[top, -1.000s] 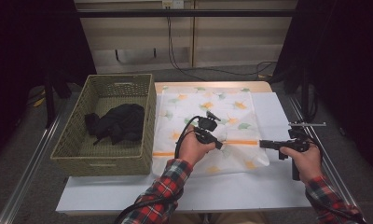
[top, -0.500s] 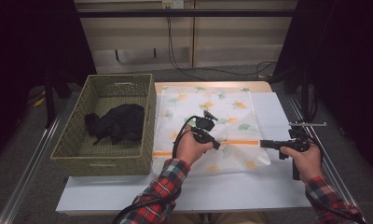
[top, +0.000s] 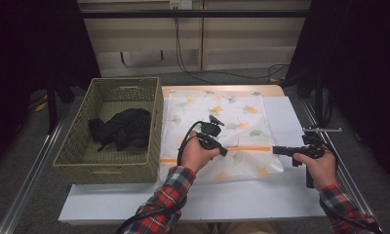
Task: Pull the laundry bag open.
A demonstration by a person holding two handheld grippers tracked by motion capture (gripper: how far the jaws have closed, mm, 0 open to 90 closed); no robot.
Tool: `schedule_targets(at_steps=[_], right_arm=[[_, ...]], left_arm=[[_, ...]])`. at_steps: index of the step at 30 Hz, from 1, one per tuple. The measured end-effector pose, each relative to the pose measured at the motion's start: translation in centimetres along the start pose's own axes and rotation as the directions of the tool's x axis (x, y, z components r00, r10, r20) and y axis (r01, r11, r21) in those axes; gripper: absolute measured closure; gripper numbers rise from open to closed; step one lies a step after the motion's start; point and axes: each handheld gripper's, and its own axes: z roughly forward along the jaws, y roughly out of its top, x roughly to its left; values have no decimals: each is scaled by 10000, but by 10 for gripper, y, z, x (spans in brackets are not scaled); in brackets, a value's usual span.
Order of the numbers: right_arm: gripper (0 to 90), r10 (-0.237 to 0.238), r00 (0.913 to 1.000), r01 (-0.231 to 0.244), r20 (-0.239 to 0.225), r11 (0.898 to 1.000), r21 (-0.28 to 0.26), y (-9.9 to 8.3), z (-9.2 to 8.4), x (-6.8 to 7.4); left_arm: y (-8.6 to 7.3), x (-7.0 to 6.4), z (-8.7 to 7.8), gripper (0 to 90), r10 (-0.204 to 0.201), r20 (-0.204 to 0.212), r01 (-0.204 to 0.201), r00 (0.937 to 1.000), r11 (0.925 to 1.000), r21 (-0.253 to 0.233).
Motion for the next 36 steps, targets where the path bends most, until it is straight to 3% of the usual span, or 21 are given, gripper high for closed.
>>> schedule_targets(at_steps=[21,29,36], right_arm=[[876,-100,9998,100,183,9999,22,1,0,1],[876,-78,9998,77,170,10000,57,0,-1,0],[877,-128,9998,127,182,9999,58,0,0,0]], left_arm=[[-5,7,-5,900,-264,-290,265,9992,9996,20],[-6,10,-8,900,-74,-498,90,9987,9994,322],[-7,12,-10,900,-277,-499,289,9984,9993,241]])
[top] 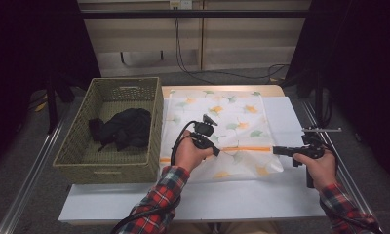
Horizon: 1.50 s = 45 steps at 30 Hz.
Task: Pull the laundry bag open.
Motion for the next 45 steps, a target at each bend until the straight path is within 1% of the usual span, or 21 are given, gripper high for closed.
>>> schedule_targets(at_steps=[2,3,4,5,7,8,9,13,15,16,17,20,22,23,26,31,33,37,39,42,45], right_arm=[[876,33,10000,-33,15,10000,23,0,0,0],[876,31,10000,-31,21,10000,18,0,0,0],[876,1,10000,-1,50,10000,7,0,0,0],[876,12,10000,-12,28,10000,9,0,0,0],[876,46,10000,-46,33,10000,6,0,0,-1],[876,34,10000,-35,38,10000,30,0,-1,-1],[876,27,10000,-27,61,10000,32,0,-1,-1],[876,33,10000,-33,50,10000,11,0,0,-1],[877,-165,9995,165,280,9999,3,0,0,0],[877,-222,9991,221,358,9998,5,0,-1,1],[876,-177,9994,177,299,9998,9,1,-1,1],[877,-114,9995,115,311,9999,-14,0,-2,-2],[877,-41,9995,41,304,10000,6,0,-2,-3],[876,-3,9997,2,263,10000,21,0,-2,-3],[876,-13,9997,14,263,10000,-25,0,-2,-4],[876,-14,9997,13,261,10000,15,0,-1,-3],[876,-40,9995,40,311,10000,-2,0,-2,-3],[876,16,9995,-15,317,10000,-39,0,-3,-5],[876,72,9996,-72,268,10000,-11,0,-3,-6],[876,51,9996,-51,281,10000,16,0,-3,-6],[877,3,9996,-2,275,10000,-21,0,-2,-5]], left_arm=[[-1,1,0,900,-87,34,87,10000,10000,-30],[-1,1,-1,900,-124,-63,124,9999,9999,50],[-1,2,-1,900,-119,-56,120,9999,9999,91],[-2,3,-1,900,-188,-35,188,9998,9998,-25],[-3,6,-3,900,-275,11,275,9996,9996,73],[-4,6,-3,900,-341,-68,341,9994,9994,29],[-5,8,-3,900,-390,18,390,9992,9992,10],[-6,8,-4,900,-362,-34,362,9993,9993,35],[-7,9,-5,900,-463,-180,463,9988,9989,27],[-7,10,-5,900,-479,-150,481,9987,9988,92],[-8,12,-6,900,-545,-126,546,9984,9985,98],[-10,15,-8,900,-507,-135,507,9986,9987,59],[-11,16,-9,900,-601,-243,602,9979,9982,31],[-12,17,-10,900,-604,-165,605,9980,9982,54],[-12,19,-12,900,-629,-154,631,9979,9979,134],[-12,18,-12,900,-664,-204,665,9976,9978,59],[-12,19,-13,900,-609,-336,614,9976,9980,143],[-15,23,-15,900,-815,-366,816,9960,9967,3],[-15,25,-18,900,-806,-436,809,9958,9967,49],[-16,26,-21,900,-878,-364,877,9955,9961,-54],[-15,27,-22,900,-830,-405,834,9957,9965,67]])
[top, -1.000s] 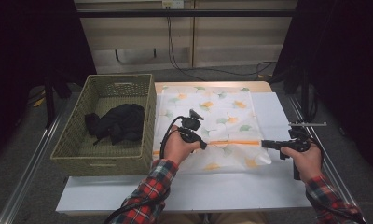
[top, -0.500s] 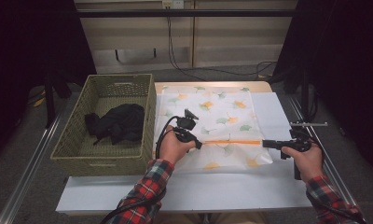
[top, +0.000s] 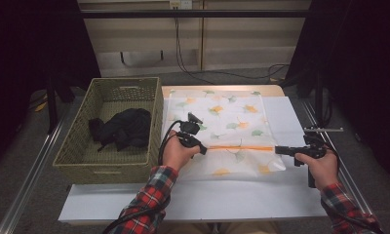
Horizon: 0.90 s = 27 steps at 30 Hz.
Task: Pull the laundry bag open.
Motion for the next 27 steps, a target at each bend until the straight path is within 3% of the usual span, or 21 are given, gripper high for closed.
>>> schedule_targets(at_steps=[3,6,27], right_arm=[[876,31,10000,-31,-16,10000,-3,0,0,0],[876,102,9999,-102,32,9999,1,0,-1,0],[876,100,9999,-99,101,9999,-31,0,-3,-3]], left_arm=[[0,0,0,900,-137,48,137,9999,9999,-76],[-1,1,0,900,-192,-275,194,9994,9998,51],[-5,9,-9,900,-473,-353,469,9983,9988,-115]])
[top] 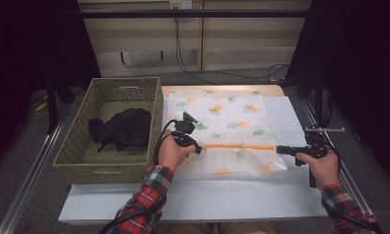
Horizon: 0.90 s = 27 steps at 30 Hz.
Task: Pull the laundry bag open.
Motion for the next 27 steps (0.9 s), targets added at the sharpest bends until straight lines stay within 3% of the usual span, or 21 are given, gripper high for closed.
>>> schedule_targets(at_steps=[27], right_arm=[[876,-9,9995,13,301,9999,-105,0,-2,-7]], left_arm=[[-1,5,-4,900,-261,-194,263,9995,9996,94]])
